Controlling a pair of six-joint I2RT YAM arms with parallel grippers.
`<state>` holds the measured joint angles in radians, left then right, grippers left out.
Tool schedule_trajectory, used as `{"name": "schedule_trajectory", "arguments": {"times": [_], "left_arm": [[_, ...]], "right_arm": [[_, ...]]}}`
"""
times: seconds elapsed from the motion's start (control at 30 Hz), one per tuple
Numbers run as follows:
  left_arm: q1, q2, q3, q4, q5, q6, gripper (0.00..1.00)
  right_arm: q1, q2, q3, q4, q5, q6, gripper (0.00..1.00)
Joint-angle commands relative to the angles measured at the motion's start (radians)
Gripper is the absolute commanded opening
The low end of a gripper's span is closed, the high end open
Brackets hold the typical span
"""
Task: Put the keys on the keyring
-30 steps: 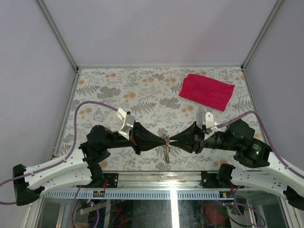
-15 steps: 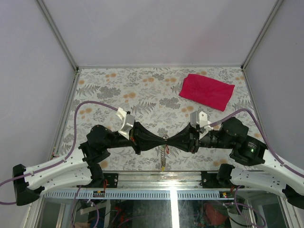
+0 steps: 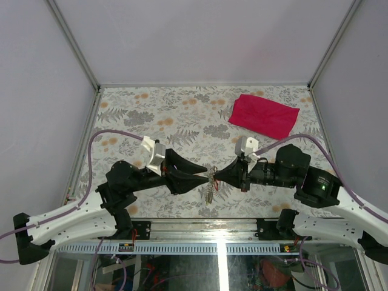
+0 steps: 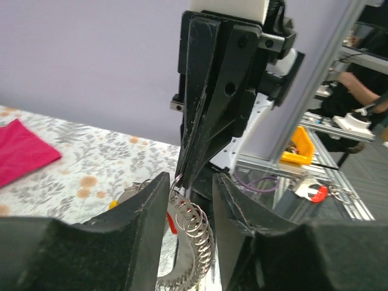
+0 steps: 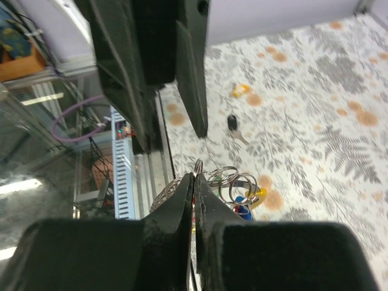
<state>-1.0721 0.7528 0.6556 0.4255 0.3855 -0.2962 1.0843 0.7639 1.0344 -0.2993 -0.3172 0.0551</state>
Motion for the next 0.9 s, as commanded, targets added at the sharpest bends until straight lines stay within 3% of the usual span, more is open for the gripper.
{"name": "schedule_trajectory", "arguments": {"times": [0.0,0.23,0.33,0.4,0.53,0.63,0.87], "left_arm": [[-0.004,-0.055,0.023,-0.110,-0.167,0.019,0.39],[-0.002,-0.055,0.079,-0.406,-0.402,0.025,0.59],[-0.001,-0.018,0.098,-0.503,-0.471,0.024,0.85],[0.000,-0.003,0.102,-0.543,-0.511,0.019,0.93],[0.005,-0.013,0.097,-0.598,-0.608,0.002,1.00],[0.005,-0.023,0.116,-0.681,-0.691,-0.010,1.00],[0.005,-0.065,0.136,-0.846,-0.803,-0.112,1.00]], "right_arm": [[0.003,0.021,0.082,-0.127,0.169,-0.015,0.00],[0.002,0.117,0.145,-0.339,0.415,0.007,0.00],[0.003,0.190,0.157,-0.430,0.487,0.018,0.00],[0.002,0.239,0.149,-0.467,0.534,0.026,0.00],[0.002,0.333,0.124,-0.457,0.596,0.031,0.00],[-0.010,0.420,0.129,-0.425,0.606,0.025,0.00],[-0.145,0.599,0.154,-0.256,0.455,0.025,0.00]]}}
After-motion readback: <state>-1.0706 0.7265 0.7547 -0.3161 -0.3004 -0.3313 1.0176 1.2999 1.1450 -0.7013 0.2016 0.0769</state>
